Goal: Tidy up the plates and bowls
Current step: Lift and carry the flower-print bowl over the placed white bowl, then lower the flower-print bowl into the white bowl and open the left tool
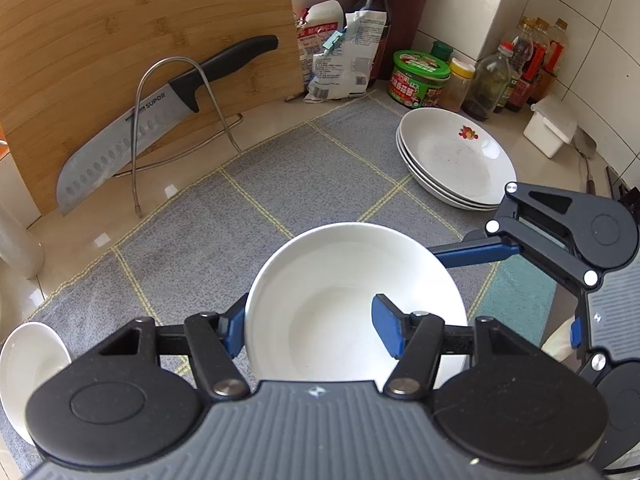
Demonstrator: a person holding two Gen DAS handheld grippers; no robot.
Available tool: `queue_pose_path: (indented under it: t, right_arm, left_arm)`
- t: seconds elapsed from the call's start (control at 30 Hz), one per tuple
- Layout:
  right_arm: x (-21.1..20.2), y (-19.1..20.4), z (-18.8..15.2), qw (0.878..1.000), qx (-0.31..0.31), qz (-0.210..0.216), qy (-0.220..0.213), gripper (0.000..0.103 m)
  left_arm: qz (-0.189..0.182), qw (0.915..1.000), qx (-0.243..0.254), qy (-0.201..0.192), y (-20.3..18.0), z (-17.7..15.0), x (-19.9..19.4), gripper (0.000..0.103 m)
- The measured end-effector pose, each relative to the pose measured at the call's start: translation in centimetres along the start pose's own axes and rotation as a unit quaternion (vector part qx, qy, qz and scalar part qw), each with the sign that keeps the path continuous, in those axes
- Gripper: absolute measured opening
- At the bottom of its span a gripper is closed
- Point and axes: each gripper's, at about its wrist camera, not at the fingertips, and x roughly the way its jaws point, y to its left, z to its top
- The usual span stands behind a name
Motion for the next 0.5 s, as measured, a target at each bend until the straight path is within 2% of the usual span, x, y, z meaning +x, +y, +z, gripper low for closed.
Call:
queue_pose_path:
  t: [0.5]
  right_arm:
    - [-1.6,-0.9,-2.3,1.000,0.020,-0.007,0.007,0.094]
  left_arm:
    - [-0.020,0.9997,0.013,0.007,-2.6,-0.1,1.1,0.062]
